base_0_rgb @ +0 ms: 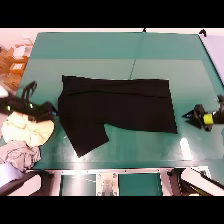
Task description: Fold the shirts.
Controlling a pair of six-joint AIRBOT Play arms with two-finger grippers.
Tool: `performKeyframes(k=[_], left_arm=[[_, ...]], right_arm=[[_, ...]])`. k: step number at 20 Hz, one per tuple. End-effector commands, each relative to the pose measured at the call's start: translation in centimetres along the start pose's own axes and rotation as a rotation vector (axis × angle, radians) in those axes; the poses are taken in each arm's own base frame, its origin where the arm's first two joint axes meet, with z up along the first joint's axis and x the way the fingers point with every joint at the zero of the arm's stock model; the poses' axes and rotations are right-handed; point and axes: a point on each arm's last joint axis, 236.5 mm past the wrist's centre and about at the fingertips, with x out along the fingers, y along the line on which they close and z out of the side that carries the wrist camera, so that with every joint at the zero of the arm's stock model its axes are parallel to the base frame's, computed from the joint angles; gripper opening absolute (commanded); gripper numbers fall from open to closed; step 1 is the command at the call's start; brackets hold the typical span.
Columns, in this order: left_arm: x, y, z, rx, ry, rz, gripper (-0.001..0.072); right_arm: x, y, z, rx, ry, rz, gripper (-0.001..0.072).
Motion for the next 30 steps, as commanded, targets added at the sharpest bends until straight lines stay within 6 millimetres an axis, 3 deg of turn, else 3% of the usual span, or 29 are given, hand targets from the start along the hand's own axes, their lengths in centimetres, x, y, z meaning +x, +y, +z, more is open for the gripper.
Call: performKeyframes(k=[1, 4, 8, 12, 13, 14, 15, 16, 22, 25, 28, 30], left_arm=[[3.9, 2.3, -4.5, -0.144, -0.06, -0.002, 0.0478], [7.1, 1.5, -5.4, -0.193, -0.1, -0.079, 0.0478], [8.8, 1.3, -4.7, -0.187, -0.151, -0.065, 0.0477], [11.2, 1.1, -5.0, -0.231, -0.094, -0.076, 0.0454], [11.1, 0.8, -4.7, -0.21, -0.091, -0.085, 0.0197], [10.7, 0.3, -4.3, -0.18, -0.096, -0.094, 0.0034], [10.2, -0.2, -3.7, -0.161, -0.098, -0.1, 0.0033], [9.7, -0.8, -3.3, -0.128, -0.09, -0.104, 0.0032], [4.6, -4.4, -2.6, 0.039, 0.033, -0.088, 0.0031], [-0.5, -7.5, 1.2, 0.126, -0.094, -0.083, 0.0031], [-5.0, -10.4, 4.6, 0.203, -0.199, -0.077, 0.003], [-6.8, -11.7, 7.2, 0.232, -0.249, -0.076, 0.003]], right_arm=[[2.1, -2.2, -3.5, 0.126, -0.11, 0.035, 0.0482], [4.1, -2.1, -4.8, 0.181, -0.113, 0.097, 0.0482], [5.7, -2.9, -4.7, 0.236, -0.155, 0.103, 0.0479], [8.1, -1.0, -4.8, 0.237, -0.123, 0.132, 0.0468], [8.6, -0.8, -4.7, 0.223, -0.12, 0.127, 0.0362], [8.9, -0.7, -4.4, 0.208, -0.128, 0.115, 0.0153], [8.7, -0.5, -4.1, 0.199, -0.136, 0.117, 0.0064], [8.3, 0.1, -3.6, 0.168, -0.141, 0.125, 0.0019], [3.9, 3.1, -2.1, 0.001, -0.086, 0.084, 0.0018], [1.0, 6.0, -0.6, -0.055, -0.105, 0.113, 0.0018], [-2.0, 8.9, 2.2, -0.102, -0.181, 0.148, 0.0018], [-3.4, 11.0, 4.4, -0.115, -0.213, 0.188, 0.0018]])
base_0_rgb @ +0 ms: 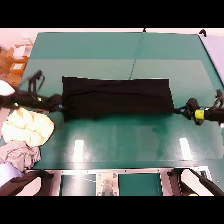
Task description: Fold the shirts.
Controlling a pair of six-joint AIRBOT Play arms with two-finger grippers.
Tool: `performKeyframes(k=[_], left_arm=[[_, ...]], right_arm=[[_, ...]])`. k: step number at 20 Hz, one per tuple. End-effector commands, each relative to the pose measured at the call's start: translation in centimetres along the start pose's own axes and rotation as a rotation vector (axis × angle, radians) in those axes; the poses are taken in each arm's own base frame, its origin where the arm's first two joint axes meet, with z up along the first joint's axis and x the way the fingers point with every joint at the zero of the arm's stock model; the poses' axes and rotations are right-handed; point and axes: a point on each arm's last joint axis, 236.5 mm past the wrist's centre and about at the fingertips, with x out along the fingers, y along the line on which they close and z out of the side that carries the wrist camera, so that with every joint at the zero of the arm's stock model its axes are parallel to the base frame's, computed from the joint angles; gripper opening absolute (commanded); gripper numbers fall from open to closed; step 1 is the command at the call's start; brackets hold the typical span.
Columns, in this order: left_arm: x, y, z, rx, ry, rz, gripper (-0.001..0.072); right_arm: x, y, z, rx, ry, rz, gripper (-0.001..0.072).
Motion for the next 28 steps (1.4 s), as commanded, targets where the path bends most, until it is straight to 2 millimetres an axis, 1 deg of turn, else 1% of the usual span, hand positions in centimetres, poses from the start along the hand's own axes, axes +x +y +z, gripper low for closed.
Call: performKeyframes(k=[1, 3, 4, 6, 8, 10, 12, 13, 15, 16, 17, 18, 19, 20, 21, 22, 23, 24, 25, 27, 28], left_arm=[[-2.6, -1.9, 5.0, 0.057, -0.074, 0.012, 0.003], [-1.5, -1.7, 7.4, 0.051, -0.067, 0.006, 0.003], [-0.7, -1.3, 8.5, 0.044, -0.062, 0.006, 0.003], [0.9, -0.9, 10.7, 0.027, -0.06, -0.011, 0.003], [2.9, 0.1, 12.8, 0.006, -0.061, -0.015, 0.003], [5.0, 1.2, 14.5, -0.011, -0.055, -0.023, 0.0031], [7.4, 2.7, 15.8, -0.03, -0.044, -0.02, 0.0032], [8.5, 3.1, 16.5, -0.028, -0.05, -0.031, 0.0032], [10.4, 3.2, 18.4, 0.004, -0.099, -0.085, 0.0033], [10.9, 3.0, 19.7, 0.015, -0.151, -0.111, 0.0034], [11.0, 2.7, 21.3, 0.018, -0.215, -0.134, 0.0233], [10.7, 2.4, 22.5, -0.005, -0.269, -0.154, 0.0558], [10.2, 1.8, 23.2, -0.02, -0.294, -0.179, 0.0648], [9.3, 1.4, 23.7, -0.007, -0.3, -0.191, 0.0647], [8.1, 0.9, 24.0, 0.019, -0.293, -0.202, 0.0647], [6.6, 0.5, 24.3, 0.041, -0.285, -0.216, 0.0647], [5.2, 0.3, 24.5, 0.05, -0.28, -0.228, 0.0646], [4.0, 0.3, 24.7, 0.053, -0.276, -0.237, 0.0646], [3.0, 0.3, 24.6, 0.039, -0.262, -0.247, 0.0646], [2.4, 0.2, 23.8, 0.035, -0.223, -0.261, 0.0645], [2.5, 0.1, 23.3, 0.034, -0.201, -0.267, 0.0577]], right_arm=[[-1.4, 3.7, 4.0, -0.031, -0.042, 0.056, 0.0018], [-0.5, 5.3, 6.0, -0.063, -0.035, 0.068, 0.0018], [0.5, 6.5, 7.0, -0.083, -0.027, 0.078, 0.0018], [3.0, 8.2, 8.8, -0.115, -0.015, 0.085, 0.0018], [6.2, 9.7, 10.5, -0.12, 0.003, 0.098, 0.0018], [9.6, 10.1, 11.9, -0.112, 0.029, 0.096, 0.0018], [12.9, 10.0, 12.9, -0.103, 0.058, 0.09, 0.0018], [14.6, 9.9, 13.3, -0.1, 0.071, 0.086, 0.0019], [17.5, 9.4, 14.0, -0.076, 0.087, 0.08, 0.0019], [18.4, 9.1, 14.6, -0.061, 0.083, 0.077, 0.0019], [18.9, 9.0, 15.3, -0.06, 0.072, 0.078, 0.0047], [18.8, 9.1, 16.2, -0.063, 0.055, 0.084, 0.0215], [18.0, 9.5, 17.5, -0.08, 0.028, 0.095, 0.0408], [16.6, 9.9, 18.7, -0.115, 0.014, 0.107, 0.0482], [15.0, 9.7, 19.7, -0.155, 0.012, 0.102, 0.0513], [13.3, 9.1, 20.2, -0.174, 0.029, 0.086, 0.0513], [11.8, 7.7, 20.2, -0.186, 0.065, 0.06, 0.052], [10.9, 6.2, 19.9, -0.193, 0.104, 0.034, 0.0543], [10.3, 4.5, 19.2, -0.202, 0.152, 0.009, 0.0543], [10.1, 1.9, 18.0, -0.228, 0.223, -0.016, 0.0543], [10.5, 1.3, 17.4, -0.244, 0.251, -0.015, 0.0543]])
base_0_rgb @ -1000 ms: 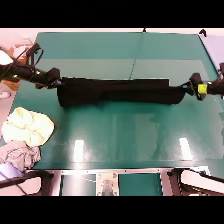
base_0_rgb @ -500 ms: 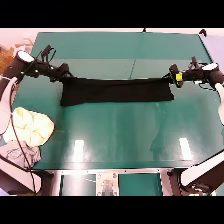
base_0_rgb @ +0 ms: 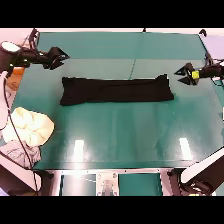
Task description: Fold the shirts.
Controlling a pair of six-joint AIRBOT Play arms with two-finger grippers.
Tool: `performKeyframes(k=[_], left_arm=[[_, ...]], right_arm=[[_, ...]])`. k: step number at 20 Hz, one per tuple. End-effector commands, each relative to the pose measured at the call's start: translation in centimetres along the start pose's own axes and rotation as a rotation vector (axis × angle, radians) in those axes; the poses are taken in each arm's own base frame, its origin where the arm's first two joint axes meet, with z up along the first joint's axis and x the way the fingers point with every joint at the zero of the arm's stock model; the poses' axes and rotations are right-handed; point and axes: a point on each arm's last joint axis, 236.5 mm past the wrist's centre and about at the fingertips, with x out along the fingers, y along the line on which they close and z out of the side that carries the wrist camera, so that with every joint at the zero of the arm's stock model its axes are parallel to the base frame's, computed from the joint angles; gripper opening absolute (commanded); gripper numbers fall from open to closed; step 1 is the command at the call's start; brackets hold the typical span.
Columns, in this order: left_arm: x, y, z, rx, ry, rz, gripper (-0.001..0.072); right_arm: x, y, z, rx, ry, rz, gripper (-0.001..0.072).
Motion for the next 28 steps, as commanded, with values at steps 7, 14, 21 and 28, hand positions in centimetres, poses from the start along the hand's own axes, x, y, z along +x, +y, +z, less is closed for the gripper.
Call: performKeyframes(k=[7, 14, 21, 28], left_arm=[[-0.3, -2.6, -2.8, 0.019, 0.136, -0.064, 0.0031], [4.5, -5.9, -7.5, 0.164, 0.258, -0.007, 0.0031], [16.9, -11.2, -15.8, 0.341, 0.306, 0.007, 0.0031], [26.9, -15.2, -22.6, 0.303, 0.293, -0.052, 0.0031]], right_arm=[[6.1, -3.3, -5.9, -0.076, 0.274, 0.037, 0.0543], [8.2, -1.2, -7.0, -0.133, 0.323, 0.105, 0.0019], [-2.3, 9.2, -5.2, -0.366, 0.22, 0.188, 0.0018], [-12.9, 20.8, -10.3, -0.581, 0.158, 0.375, 0.0019]])
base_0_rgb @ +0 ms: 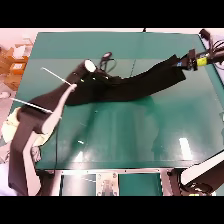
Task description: Fold the shirts.
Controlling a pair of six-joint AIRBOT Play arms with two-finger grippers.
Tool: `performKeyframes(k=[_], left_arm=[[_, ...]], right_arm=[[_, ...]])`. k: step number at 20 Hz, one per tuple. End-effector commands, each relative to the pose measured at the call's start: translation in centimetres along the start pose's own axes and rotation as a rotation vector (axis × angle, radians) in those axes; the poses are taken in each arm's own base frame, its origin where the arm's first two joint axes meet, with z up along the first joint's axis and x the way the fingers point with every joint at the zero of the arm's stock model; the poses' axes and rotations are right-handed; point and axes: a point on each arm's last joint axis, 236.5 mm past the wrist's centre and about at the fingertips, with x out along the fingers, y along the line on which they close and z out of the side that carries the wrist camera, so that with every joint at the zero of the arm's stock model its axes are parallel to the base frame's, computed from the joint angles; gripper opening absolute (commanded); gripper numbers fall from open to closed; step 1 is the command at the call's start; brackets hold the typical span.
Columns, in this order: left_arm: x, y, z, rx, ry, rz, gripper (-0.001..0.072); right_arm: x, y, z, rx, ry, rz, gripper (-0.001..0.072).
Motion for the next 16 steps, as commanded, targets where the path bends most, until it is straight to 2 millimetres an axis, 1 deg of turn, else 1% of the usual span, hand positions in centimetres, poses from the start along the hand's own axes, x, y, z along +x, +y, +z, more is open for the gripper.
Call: performKeyframes(k=[1, 2, 4, 7, 8, 9, 10, 12, 14, 16], left_arm=[[4.7, -2.1, -0.2, -0.056, -0.029, -0.044, 0.0031], [5.2, -2.7, 0.1, -0.091, -0.047, -0.079, 0.0031], [5.8, -3.3, 0.4, -0.13, -0.07, -0.119, 0.0031], [5.7, -3.9, 0.0, -0.154, -0.05, -0.15, 0.0031], [5.3, -4.4, -0.1, -0.176, -0.035, -0.179, 0.0032], [4.4, -4.8, 0.0, -0.19, -0.015, -0.205, 0.0032], [3.1, -5.1, 0.3, -0.206, 0.002, -0.236, 0.0032], [-1.7, -5.4, 1.8, -0.221, 0.024, -0.301, 0.0032], [-8.6, -4.4, 4.1, -0.176, 0.006, -0.321, 0.0031], [-16.6, -2.6, 6.5, -0.154, -0.053, -0.308, 0.0031]], right_arm=[[-2.6, 7.6, -0.4, -0.128, -0.035, 0.078, 0.0019], [-2.8, 8.8, -0.6, -0.151, -0.04, 0.084, 0.0019], [-2.7, 10.2, -0.9, -0.178, -0.032, 0.095, 0.0019], [-1.8, 11.1, -1.1, -0.193, -0.015, 0.106, 0.0019], [-1.6, 11.3, -1.1, -0.197, -0.015, 0.107, 0.0019], [-1.4, 11.4, -0.9, -0.197, -0.022, 0.107, 0.0019], [-1.2, 11.5, -0.6, -0.195, -0.03, 0.109, 0.0019], [-0.4, 12.0, -0.2, -0.193, -0.042, 0.116, 0.0019], [1.4, 13.0, 0.0, -0.199, -0.042, 0.132, 0.0019], [4.3, 15.0, -0.1, -0.211, -0.025, 0.158, 0.0019]])
